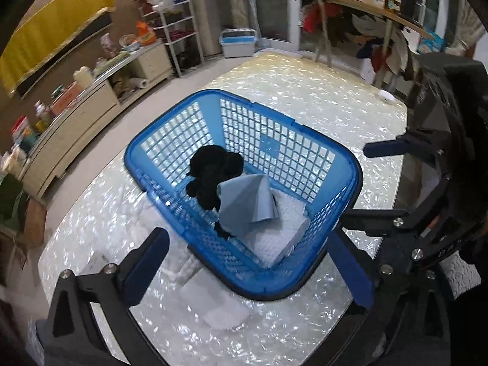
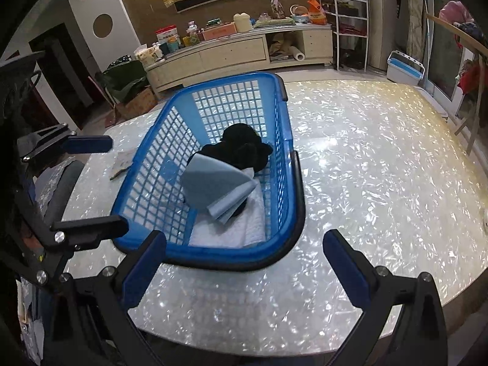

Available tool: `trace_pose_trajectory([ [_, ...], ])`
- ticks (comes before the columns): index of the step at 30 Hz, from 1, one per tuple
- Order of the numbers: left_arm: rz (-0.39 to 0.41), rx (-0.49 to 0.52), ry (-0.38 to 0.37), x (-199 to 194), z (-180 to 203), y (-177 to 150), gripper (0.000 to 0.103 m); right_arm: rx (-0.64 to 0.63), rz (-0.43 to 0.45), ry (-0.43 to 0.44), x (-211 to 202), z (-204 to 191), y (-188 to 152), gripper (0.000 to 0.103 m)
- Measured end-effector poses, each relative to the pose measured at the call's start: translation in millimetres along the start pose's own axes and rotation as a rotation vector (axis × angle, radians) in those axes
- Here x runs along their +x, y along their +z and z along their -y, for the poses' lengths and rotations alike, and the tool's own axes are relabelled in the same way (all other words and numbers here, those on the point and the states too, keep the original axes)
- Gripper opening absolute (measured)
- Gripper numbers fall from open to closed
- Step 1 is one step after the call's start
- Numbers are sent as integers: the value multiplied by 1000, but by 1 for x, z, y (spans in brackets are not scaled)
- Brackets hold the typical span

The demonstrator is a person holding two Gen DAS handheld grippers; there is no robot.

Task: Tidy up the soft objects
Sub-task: 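Move the right gripper back over the table toward the white foam pad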

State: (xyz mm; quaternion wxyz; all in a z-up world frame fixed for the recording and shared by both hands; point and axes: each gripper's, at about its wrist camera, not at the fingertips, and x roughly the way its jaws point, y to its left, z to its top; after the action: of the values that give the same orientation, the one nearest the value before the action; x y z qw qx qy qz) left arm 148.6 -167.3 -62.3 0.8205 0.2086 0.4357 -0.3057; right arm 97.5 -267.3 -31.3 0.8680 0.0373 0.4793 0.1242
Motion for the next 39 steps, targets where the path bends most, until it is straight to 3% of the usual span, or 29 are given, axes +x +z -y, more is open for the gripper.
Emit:
trace_pose_trajectory([
  [19, 41, -119, 56, -71, -8, -75, 103, -96, -14, 52, -13, -68, -16, 103],
  [28, 61, -227, 85, -100, -35, -118, 103, -176, -40, 62, -4, -114, -22, 103],
  [33, 69, -280, 154, -111, -51, -143, 103, -200, -56, 79, 7, -137, -25, 103],
  [39, 47, -310, 156, -113, -59, -172, 103, -220, -89, 92, 25, -159, -32, 103],
])
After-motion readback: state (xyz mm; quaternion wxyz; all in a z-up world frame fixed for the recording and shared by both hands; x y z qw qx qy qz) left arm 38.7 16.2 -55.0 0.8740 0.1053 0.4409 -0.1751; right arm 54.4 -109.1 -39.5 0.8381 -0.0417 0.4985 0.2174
